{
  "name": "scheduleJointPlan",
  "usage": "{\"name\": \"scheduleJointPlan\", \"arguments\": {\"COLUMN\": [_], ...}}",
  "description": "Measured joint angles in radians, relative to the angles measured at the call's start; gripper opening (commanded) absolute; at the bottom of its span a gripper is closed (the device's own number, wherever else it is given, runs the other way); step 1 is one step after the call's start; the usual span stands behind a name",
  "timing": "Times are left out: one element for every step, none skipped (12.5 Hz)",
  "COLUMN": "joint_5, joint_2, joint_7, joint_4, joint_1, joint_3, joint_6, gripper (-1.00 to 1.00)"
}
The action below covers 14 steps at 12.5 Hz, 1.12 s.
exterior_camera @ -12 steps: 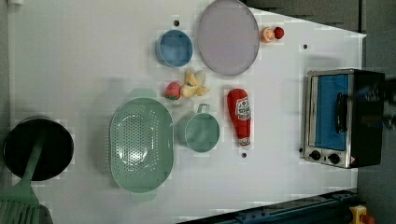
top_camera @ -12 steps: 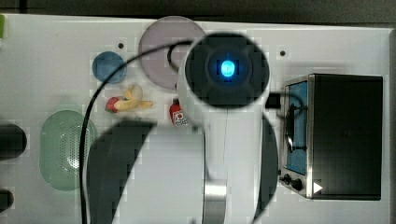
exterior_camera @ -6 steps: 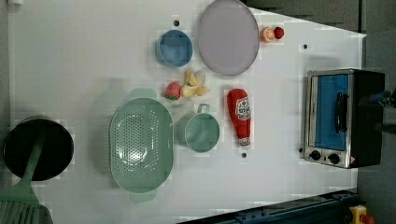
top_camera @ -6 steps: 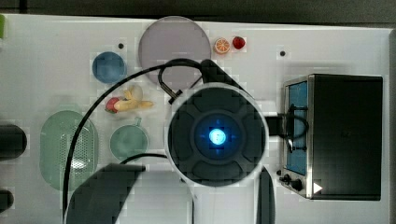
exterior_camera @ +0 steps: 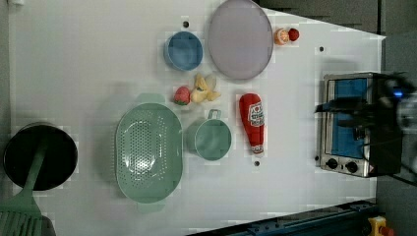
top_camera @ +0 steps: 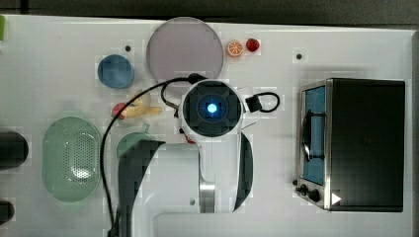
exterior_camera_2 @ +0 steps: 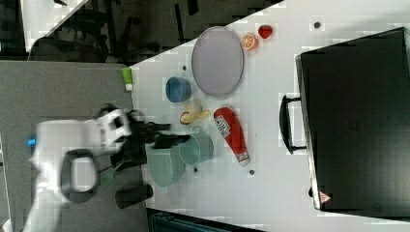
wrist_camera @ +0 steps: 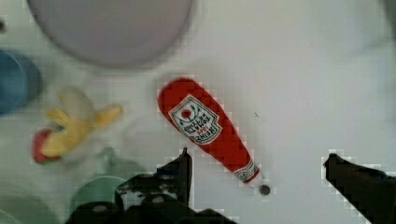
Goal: Pick Ketchup from the table and place it in strainer.
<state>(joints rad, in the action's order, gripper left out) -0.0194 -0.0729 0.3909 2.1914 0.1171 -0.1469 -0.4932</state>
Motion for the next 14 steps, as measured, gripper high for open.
{"name": "scheduleJointPlan", "arguments": {"joint_5": [-0.006, -0.01, -0.011, -0.012, -0.008, -0.007, -0.006, -0.006, -0.006, -0.006, -0.007, -0.009, -0.009, -0.01], "joint_2": [0.028, 0.057, 0.084, 0.111, 0.134, 0.152, 0.163, 0.176, 0.195, 0.222, 0.255, 0.295, 0.335, 0.373], "joint_7": [0.071, 0.146, 0.223, 0.295, 0.368, 0.424, 0.464, 0.494, 0.516, 0.523, 0.524, 0.525, 0.526, 0.526], "joint_4": [0.043, 0.076, 0.107, 0.127, 0.141, 0.15, 0.16, 0.174, 0.188, 0.191, 0.188, 0.184, 0.186, 0.189], "joint_1": [0.002, 0.005, 0.013, 0.015, 0.011, 0.01, 0.004, 0.002, 0.002, 0.001, 0.001, 0.0, -0.001, -0.003], "joint_3": [-0.001, -0.007, -0.02, -0.029, -0.035, -0.043, -0.044, -0.043, -0.042, -0.042, -0.044, -0.046, -0.048, -0.049], "joint_6": [-0.053, -0.105, -0.162, -0.21, -0.251, -0.296, -0.34, -0.39, -0.441, -0.479, -0.494, -0.52, -0.533, -0.543], "gripper": [1.0, 1.0, 1.0, 1.0, 1.0, 1.0, 1.0, 1.0, 1.0, 1.0, 1.0, 1.0, 1.0, 1.0]}}
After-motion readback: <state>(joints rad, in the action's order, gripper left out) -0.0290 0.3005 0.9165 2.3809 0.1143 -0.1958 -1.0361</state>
